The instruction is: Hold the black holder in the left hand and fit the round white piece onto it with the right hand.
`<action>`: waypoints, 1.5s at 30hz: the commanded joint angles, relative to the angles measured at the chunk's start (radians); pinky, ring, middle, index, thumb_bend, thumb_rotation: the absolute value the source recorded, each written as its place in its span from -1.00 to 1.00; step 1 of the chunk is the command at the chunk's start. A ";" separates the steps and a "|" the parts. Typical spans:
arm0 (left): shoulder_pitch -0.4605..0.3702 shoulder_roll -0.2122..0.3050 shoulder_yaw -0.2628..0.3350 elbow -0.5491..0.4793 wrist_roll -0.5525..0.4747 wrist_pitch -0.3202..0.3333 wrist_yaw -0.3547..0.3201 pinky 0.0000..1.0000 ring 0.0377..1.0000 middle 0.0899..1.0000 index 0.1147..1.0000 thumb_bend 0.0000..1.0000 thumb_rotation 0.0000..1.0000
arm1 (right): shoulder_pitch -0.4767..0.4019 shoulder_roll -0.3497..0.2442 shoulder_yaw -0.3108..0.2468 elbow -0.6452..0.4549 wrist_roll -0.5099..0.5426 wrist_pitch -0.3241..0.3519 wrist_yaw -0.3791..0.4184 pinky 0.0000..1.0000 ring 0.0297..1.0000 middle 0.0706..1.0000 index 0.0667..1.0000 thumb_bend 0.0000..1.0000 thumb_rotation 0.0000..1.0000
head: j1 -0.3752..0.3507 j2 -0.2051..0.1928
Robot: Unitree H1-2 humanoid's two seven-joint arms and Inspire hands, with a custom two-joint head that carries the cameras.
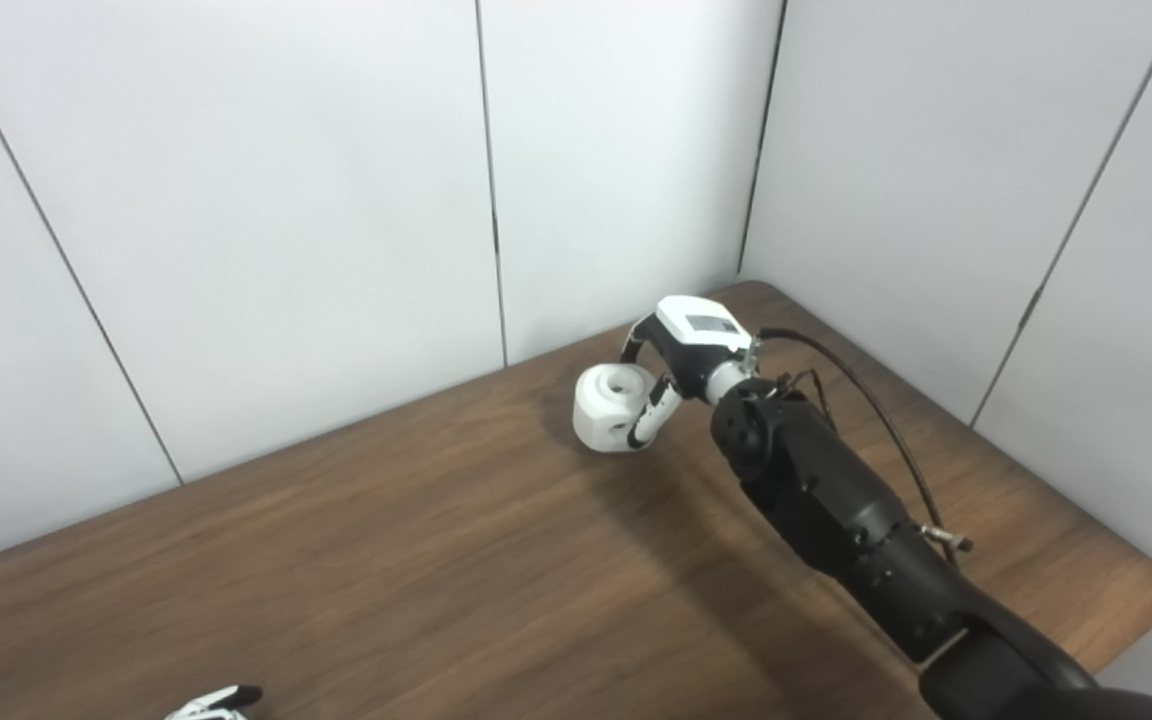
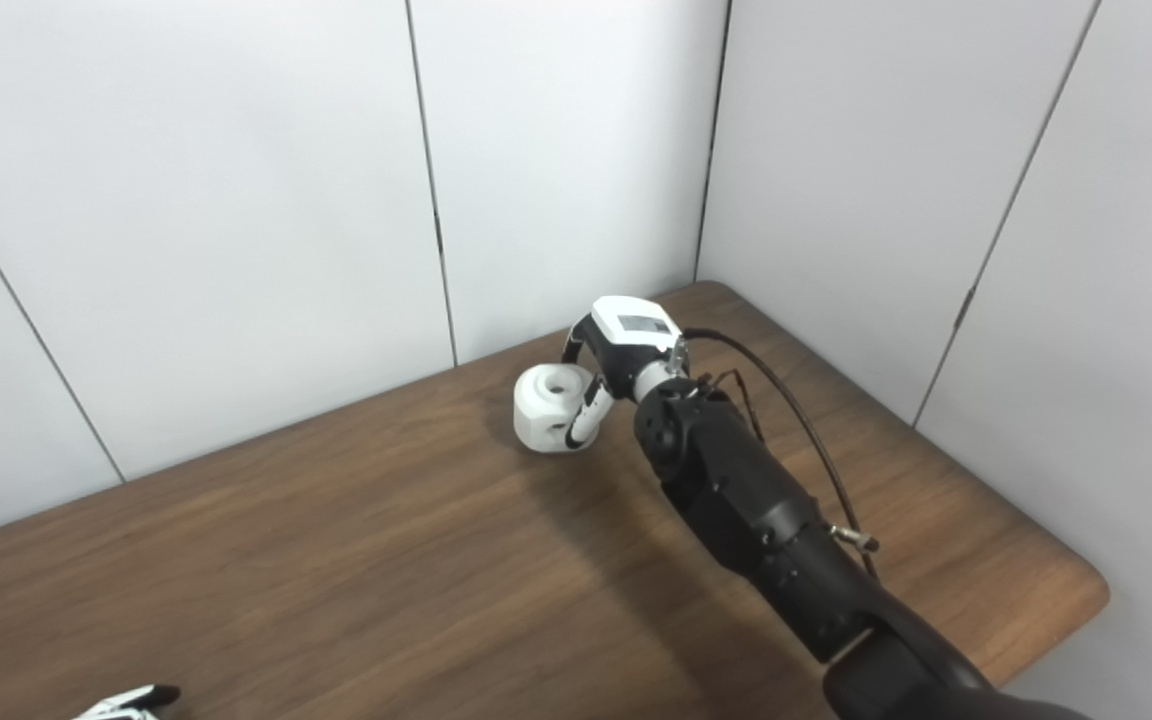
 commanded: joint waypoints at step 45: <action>-0.105 -0.130 -0.096 0.179 0.131 0.027 0.109 0.76 0.76 0.68 -0.17 0.03 -0.92 | 0.195 0.411 0.183 -0.817 -0.253 -0.035 0.434 0.78 0.97 0.77 -0.11 0.02 -0.71 | 0.317 0.124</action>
